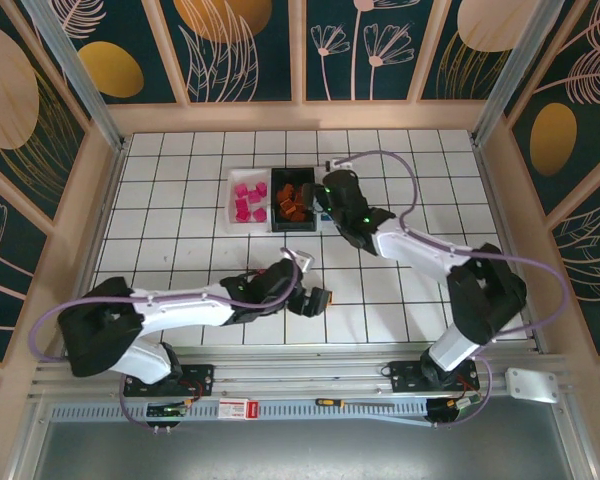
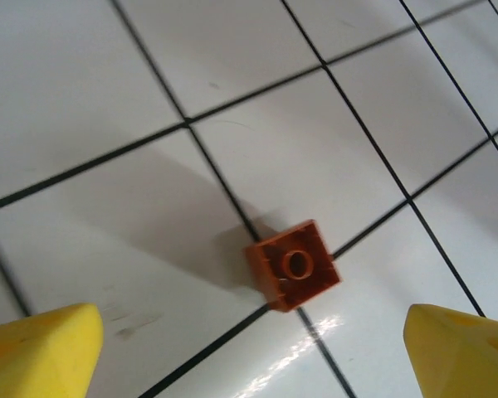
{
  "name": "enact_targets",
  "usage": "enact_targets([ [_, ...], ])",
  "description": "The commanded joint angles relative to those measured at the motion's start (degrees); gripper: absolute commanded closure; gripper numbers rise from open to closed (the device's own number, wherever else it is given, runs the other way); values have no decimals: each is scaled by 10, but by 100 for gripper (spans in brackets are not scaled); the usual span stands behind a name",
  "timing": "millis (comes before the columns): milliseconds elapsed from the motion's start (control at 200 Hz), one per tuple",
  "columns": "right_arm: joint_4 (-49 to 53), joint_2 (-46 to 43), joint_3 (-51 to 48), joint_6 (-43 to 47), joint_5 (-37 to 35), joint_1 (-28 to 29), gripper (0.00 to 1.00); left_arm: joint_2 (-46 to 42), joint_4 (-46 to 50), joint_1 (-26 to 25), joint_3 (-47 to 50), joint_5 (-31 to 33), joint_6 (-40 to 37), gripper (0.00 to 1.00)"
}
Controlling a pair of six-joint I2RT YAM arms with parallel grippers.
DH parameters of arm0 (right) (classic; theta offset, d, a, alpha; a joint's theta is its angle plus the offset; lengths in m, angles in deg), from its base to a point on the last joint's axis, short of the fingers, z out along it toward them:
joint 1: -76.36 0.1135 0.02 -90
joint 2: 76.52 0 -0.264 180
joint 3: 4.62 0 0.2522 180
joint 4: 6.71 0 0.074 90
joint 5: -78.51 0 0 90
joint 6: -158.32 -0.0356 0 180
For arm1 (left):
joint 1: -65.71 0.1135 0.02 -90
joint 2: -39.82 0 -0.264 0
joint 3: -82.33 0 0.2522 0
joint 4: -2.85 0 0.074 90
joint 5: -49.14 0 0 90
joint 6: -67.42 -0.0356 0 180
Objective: Sort the legos into containers by color
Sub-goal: Pick up the lego from the middle-left of the table.
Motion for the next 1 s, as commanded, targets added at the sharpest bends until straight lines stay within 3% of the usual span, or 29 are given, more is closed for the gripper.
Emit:
enact_targets([
  [0,-31,-54,-57,-22,-19,-9,39,47,-6,-15,-35,11,-16,11],
  [205,-27,-141,-128,-31,-31,-20,38,120,-1,-30,-88,14,-32,21],
  [320,-24,-176,-153,-36,-34,-27,38,170,22,-31,-116,36,-39,33],
  [611,-21,-224,-185,-42,-40,-29,38,203,27,-31,-133,74,-42,54],
  [706,-19,-232,-191,-44,-44,-30,38,190,25,-31,-123,89,-42,61],
  [816,-15,-243,-197,-44,-44,-30,38,146,17,-22,-102,103,-40,62],
  [996,-15,-255,-220,-51,-34,-29,39,68,-1,61,-88,89,-42,66],
])
